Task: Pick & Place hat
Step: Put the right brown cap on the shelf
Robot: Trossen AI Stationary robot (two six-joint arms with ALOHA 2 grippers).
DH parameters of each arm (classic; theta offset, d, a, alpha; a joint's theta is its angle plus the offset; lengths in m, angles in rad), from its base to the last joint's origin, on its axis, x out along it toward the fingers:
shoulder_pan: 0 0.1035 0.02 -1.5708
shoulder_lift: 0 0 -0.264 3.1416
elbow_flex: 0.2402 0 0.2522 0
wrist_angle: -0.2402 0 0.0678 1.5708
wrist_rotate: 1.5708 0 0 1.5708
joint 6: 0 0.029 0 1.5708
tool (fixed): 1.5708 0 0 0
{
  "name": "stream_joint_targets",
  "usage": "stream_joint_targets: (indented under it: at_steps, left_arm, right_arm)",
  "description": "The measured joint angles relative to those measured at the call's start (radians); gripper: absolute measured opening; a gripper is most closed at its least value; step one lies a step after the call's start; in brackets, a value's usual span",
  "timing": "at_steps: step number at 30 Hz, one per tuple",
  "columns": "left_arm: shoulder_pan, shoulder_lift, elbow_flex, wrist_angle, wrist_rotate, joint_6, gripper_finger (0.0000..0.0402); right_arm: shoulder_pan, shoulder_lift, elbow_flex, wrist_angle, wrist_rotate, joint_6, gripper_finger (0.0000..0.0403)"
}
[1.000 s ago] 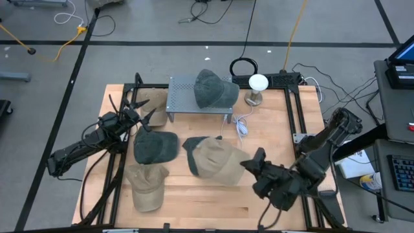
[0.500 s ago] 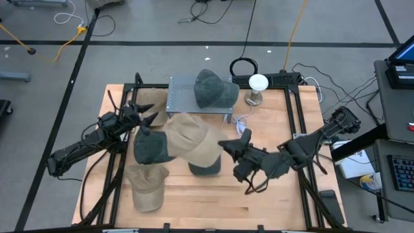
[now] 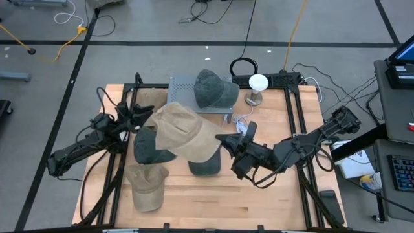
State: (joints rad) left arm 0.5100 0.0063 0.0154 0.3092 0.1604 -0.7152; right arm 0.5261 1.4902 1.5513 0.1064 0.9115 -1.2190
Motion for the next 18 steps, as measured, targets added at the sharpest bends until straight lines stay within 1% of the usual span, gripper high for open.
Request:
stream_joint_targets:
  at_steps: [2,5,9,13,18]
  left_arm:
    - [0.0,0.0,0.0,0.02,0.038,-0.02,0.0237]
    - [-0.001,0.0,0.023,0.024,0.128,0.007,0.0237]
    - [-0.007,0.034,0.093,-0.049,0.153,-0.018,0.0237]
    - [-0.03,0.136,0.217,-0.132,0.153,-0.082,0.0237]
    - [-0.061,0.321,0.409,-0.217,0.188,-0.209,0.0237]
  right_arm:
    - [0.015,0.0,0.0,-0.005,0.008,0.001,0.0008]
    - [0.033,0.0,0.0,-0.005,0.01,0.002,0.0008]
    - [0.059,0.0,0.0,-0.006,0.078,-0.002,0.0008]
    - [0.085,0.0,0.0,-0.015,0.138,-0.051,0.0008]
    - [0.109,0.0,0.0,-0.082,0.135,-0.09,0.0008]
